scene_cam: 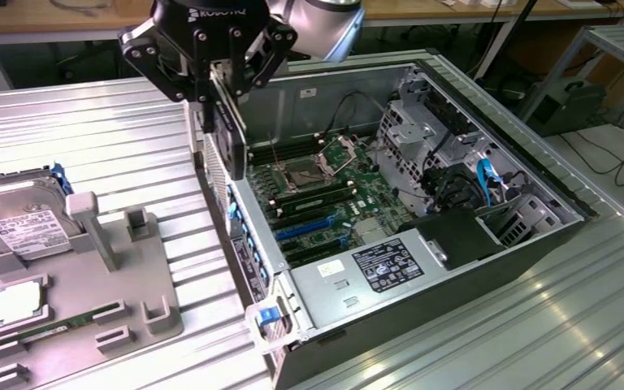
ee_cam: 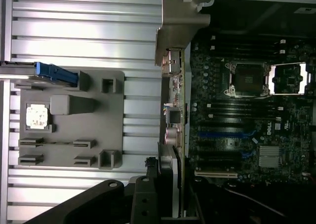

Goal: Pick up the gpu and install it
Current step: 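Pick up the gpu and move the gpu toward the slot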

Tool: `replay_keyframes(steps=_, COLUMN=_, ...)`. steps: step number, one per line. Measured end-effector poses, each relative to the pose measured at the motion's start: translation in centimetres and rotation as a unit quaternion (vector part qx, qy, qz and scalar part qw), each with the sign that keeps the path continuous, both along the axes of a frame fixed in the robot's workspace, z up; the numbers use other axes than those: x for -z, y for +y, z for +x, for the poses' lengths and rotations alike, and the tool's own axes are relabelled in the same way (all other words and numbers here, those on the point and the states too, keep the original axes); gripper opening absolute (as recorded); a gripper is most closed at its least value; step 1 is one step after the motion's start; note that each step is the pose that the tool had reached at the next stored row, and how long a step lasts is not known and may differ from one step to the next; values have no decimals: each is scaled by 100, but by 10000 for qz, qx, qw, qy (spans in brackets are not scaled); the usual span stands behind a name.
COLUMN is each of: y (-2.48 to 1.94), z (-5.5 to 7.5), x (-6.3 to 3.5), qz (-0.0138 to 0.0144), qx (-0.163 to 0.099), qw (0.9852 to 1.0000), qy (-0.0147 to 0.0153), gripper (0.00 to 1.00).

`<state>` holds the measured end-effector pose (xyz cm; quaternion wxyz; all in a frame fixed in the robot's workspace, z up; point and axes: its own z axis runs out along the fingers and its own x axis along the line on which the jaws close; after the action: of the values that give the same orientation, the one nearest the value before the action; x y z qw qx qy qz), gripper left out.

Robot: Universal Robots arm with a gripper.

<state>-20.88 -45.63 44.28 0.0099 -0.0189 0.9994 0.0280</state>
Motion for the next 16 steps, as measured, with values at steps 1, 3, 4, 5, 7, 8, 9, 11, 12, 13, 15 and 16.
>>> replay_keyframes(steps=1, y=0, z=32, x=0, qz=0, qx=0, qw=10000, qy=0, gripper=28)
replay_keyframes(steps=3, y=0, z=84, x=1, qz=0, qx=0, qw=10000, qy=0, gripper=28)
replay_keyframes(steps=4, y=0, z=104, x=1, qz=0, qx=0, qw=10000, qy=0, gripper=28)
replay_keyframes(steps=5, y=0, z=124, x=1, qz=0, qx=0, qw=10000, qy=0, gripper=28)
replay_keyframes(steps=7, y=0, z=163, x=1, qz=0, qx=0, qw=10000, qy=0, gripper=28)
replay_keyframes(steps=8, y=0, z=183, x=1, qz=0, qx=0, qw=10000, qy=0, gripper=28)
replay_keyframes(steps=9, y=0, z=201, x=1, qz=0, qx=0, qw=10000, qy=0, gripper=28)
replay_keyframes(steps=11, y=0, z=238, x=1, qz=0, qx=0, qw=10000, qy=0, gripper=28)
replay_keyframes(steps=12, y=0, z=257, x=2, qz=0, qx=0, qw=10000, qy=0, gripper=28)
replay_keyframes(steps=13, y=0, z=273, x=2, qz=0, qx=0, qw=10000, qy=0, gripper=28)
replay_keyframes(steps=15, y=0, z=310, x=2, qz=0, qx=0, qw=10000, qy=0, gripper=28)
replay_keyframes(steps=16, y=0, z=328, x=2, qz=0, qx=0, qw=10000, qy=0, gripper=28)
